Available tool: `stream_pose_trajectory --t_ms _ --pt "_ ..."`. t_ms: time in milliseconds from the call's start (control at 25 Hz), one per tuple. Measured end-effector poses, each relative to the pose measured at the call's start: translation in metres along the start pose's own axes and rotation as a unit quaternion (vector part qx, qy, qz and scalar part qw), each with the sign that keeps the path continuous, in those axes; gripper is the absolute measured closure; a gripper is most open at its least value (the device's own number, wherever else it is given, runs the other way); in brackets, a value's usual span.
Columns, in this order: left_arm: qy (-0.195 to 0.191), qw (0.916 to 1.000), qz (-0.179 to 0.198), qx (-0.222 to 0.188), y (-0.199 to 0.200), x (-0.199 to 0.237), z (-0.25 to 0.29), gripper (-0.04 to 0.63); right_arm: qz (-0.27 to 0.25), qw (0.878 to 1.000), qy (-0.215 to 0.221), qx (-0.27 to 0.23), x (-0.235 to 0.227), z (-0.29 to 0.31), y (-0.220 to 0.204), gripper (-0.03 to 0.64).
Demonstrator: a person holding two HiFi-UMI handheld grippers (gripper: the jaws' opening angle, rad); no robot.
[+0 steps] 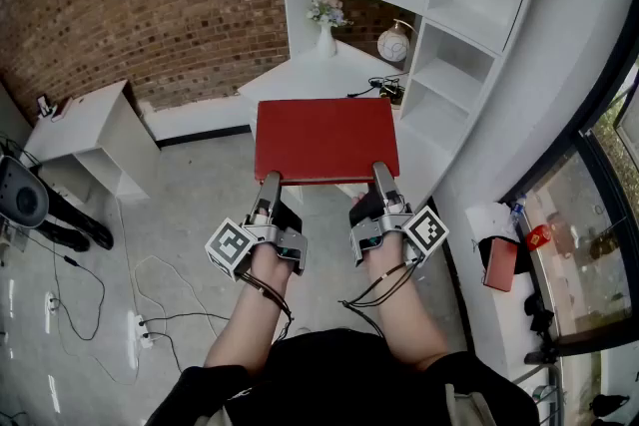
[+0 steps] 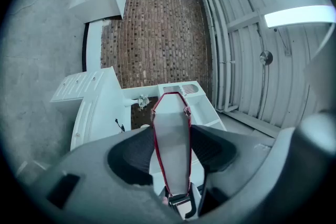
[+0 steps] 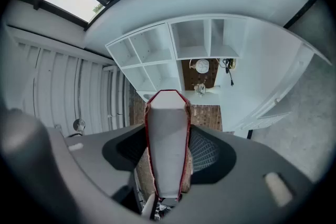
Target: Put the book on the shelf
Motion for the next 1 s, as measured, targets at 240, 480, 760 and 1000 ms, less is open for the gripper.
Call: stream_pose_trajectory --t_ms 240,480,760,1000 --pt "0.007 1.0000 -0.002 -0.004 0.009 0.006 -0.009 0.376 -0.011 1.000 -0.009 0.004 -0.002 -0.003 -0.011 0.371" --pt "0.012 0.9999 -0.004 -0.001 0.002 0.012 -0.003 0.376 -0.008 1.000 -0.019 -0.001 -0.005 -0.003 -0.002 0.370" --pt "0.005 0.9999 -0.012 0.002 0.027 0.015 -0.014 0.376 -0.020 1.000 -0.014 -0.001 -0.003 0.000 -0.029 0.370" --pt "-0.001 0.9998 -0.016 0.008 0.038 0.020 -0.015 0.375 -0.030 0.999 -0.011 -0.005 -0.004 0.002 -0.040 0.370"
Point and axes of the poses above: the fingertips, and each gripper's own axes: z forward along the fingers, x to its left, y out of its top, the point moved 5 cm from there along -z, backward along the fingers, and after that the axes turned 2 degrees about y, right-handed, at the moved point
